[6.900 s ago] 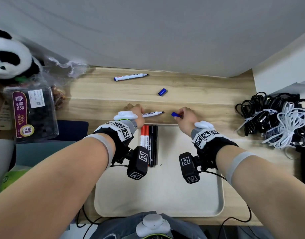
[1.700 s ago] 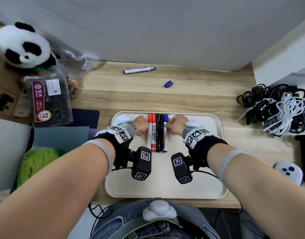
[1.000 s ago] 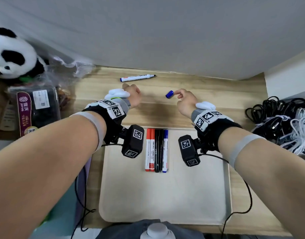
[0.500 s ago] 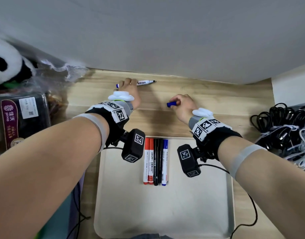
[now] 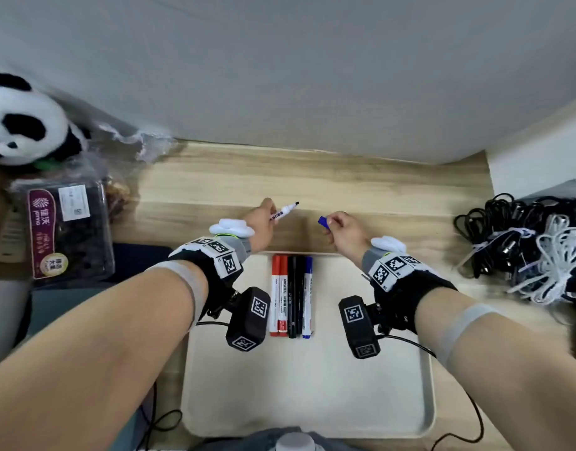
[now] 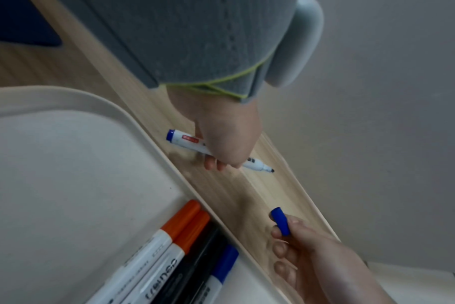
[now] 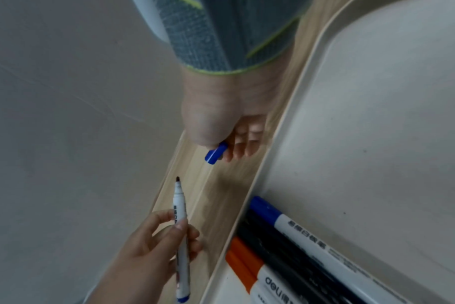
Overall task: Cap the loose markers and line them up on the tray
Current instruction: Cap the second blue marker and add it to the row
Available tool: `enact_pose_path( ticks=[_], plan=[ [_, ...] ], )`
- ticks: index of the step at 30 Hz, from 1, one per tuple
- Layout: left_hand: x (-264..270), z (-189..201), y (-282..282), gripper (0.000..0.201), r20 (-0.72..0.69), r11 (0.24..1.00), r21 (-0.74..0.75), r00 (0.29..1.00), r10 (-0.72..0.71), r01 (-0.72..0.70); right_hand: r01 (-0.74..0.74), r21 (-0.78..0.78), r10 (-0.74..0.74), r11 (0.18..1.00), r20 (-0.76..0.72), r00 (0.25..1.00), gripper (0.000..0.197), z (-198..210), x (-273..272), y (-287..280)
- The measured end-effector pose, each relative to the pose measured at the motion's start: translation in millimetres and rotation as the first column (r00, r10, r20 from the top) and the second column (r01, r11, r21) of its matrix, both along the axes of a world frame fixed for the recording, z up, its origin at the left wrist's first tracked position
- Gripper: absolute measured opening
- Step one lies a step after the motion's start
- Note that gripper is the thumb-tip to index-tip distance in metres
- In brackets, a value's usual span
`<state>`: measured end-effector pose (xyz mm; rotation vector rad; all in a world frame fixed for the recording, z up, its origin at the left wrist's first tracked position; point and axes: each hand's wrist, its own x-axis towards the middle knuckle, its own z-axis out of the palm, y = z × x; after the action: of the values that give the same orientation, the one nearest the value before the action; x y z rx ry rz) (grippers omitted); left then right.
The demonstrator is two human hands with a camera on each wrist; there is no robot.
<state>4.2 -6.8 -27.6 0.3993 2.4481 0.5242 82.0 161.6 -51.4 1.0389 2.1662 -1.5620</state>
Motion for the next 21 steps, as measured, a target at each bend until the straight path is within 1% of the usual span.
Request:
enact_pose_path(
  ticks=[3, 6, 10, 15, 21],
  plan=[
    [14.9, 13.9, 0.9, 0.028, 0.055, 0.997, 0.080, 0.998, -0.017, 0.013, 0.064, -0.039, -0.066, 0.997, -0.047, 0.997, 0.026, 5.5, 9.1, -3.9],
    [25.5, 23.1, -2.9, 0.030, 0.086, 0.996, 0.074, 0.995, -0.055, 0.049, 0.126, -0.078, -0.131, 0.989, -0.066, 0.989, 0.034, 12.8, 14.3, -7.4],
    [40.3, 30.6, -8.9, 0.030, 0.095, 0.995, 0.090, 0.994, -0.061, 0.052, 0.163, -0.085, -0.171, 0.983, -0.093, 0.981, 0.025, 24.5, 21.1, -10.1],
    [57.4, 38.6, -15.2, 0.030, 0.079, 0.992, 0.112, 0.995, -0.068, 0.059, 0.107, -0.123, -0.121, 0.987, -0.110, 0.987, 0.028, 37.5, 32.2, -17.5],
    [70.5, 42.5, -17.0, 0.027, 0.103, 0.986, 0.157, 0.992, -0.070, 0.054, -0.031, -0.082, 0.022, 0.996, -0.106, 0.994, 0.033, 44.2, 39.0, -31.6]
  ],
)
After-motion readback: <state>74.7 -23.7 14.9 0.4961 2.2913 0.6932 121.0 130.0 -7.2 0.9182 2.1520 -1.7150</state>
